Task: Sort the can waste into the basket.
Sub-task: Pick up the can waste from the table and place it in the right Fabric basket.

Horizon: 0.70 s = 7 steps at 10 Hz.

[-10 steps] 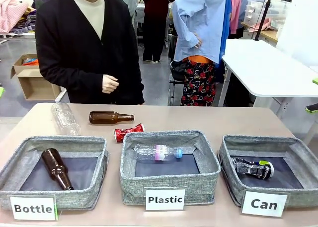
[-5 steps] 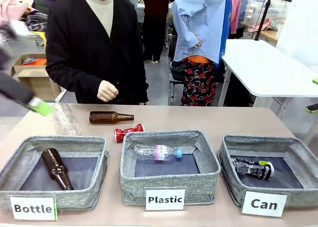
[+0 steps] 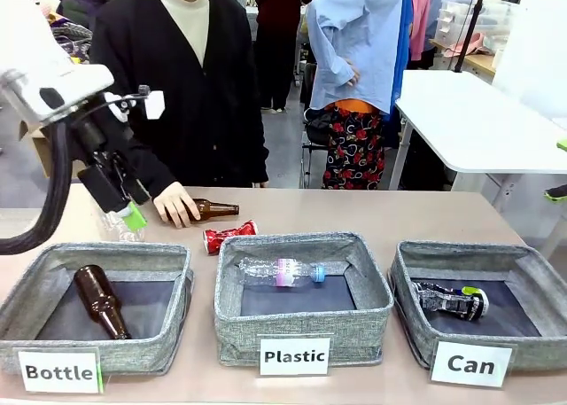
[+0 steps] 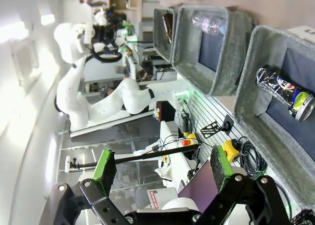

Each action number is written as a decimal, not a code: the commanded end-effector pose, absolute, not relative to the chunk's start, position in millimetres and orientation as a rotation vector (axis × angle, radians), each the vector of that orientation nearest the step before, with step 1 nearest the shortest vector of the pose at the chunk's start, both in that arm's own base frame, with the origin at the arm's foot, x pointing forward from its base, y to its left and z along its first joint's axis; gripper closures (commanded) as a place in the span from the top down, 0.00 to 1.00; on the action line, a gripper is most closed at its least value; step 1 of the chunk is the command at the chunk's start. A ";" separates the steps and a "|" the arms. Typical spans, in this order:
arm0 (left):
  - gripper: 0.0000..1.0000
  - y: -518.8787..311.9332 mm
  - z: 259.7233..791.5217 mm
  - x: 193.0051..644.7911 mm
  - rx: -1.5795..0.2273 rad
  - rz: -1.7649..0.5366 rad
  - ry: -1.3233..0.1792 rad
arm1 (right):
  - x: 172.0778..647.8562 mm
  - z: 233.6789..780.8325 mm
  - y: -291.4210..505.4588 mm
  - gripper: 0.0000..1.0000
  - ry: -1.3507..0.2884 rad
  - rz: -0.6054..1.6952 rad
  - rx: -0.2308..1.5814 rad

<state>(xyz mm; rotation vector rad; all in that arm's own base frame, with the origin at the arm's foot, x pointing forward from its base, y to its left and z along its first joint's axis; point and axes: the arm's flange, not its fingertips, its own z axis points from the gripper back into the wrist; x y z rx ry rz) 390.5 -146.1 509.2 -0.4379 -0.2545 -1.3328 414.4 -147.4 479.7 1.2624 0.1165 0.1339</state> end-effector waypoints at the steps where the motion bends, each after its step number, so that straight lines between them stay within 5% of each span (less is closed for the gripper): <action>1: 1.00 -125.7 523.9 376.7 -0.570 -1.340 -0.274 | 415.2 482.7 -150.9 1.00 0.117 0.157 1.261; 4: 1.00 28.2 583.2 356.4 -0.615 -1.044 -0.503 | 415.2 482.7 -150.9 1.00 0.117 0.157 1.261; 7: 1.00 176.5 578.7 336.2 -0.682 -0.655 -0.692 | 415.2 482.7 -150.9 1.00 0.117 0.157 1.261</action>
